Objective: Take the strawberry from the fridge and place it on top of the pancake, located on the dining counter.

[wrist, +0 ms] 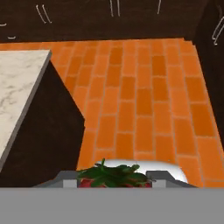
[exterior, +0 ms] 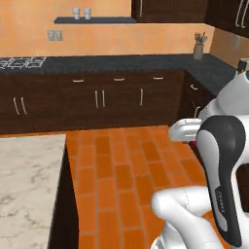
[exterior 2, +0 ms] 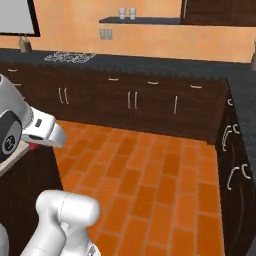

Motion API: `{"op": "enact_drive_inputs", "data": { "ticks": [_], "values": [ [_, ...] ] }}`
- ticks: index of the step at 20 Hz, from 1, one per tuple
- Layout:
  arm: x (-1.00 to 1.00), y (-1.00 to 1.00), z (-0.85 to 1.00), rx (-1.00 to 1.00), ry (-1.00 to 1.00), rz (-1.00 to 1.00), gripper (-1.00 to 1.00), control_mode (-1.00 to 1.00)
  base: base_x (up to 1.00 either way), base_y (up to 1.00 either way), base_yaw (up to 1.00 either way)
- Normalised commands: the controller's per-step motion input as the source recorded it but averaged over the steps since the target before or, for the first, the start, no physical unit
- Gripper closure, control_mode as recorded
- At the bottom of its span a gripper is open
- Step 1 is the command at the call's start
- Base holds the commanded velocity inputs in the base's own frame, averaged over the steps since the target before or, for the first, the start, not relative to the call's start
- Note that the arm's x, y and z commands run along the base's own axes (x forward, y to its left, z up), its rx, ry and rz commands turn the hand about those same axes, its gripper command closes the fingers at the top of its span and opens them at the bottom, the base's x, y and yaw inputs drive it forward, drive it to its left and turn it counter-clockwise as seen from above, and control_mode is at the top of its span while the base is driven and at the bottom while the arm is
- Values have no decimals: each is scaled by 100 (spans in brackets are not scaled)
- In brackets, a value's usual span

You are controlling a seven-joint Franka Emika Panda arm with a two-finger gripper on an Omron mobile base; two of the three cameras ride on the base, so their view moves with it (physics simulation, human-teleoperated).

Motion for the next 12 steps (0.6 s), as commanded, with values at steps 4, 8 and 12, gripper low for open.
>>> {"op": "enact_drive_inputs", "data": {
  "ticks": [4,8,12],
  "values": [
    [0,0,0,0,0,0,100,100,0,-2,100],
    [0,0,0,0,0,0,100,100,72,-28,75],
    [0,0,0,0,0,0,100,100,83,-77,58]
  ]
}}
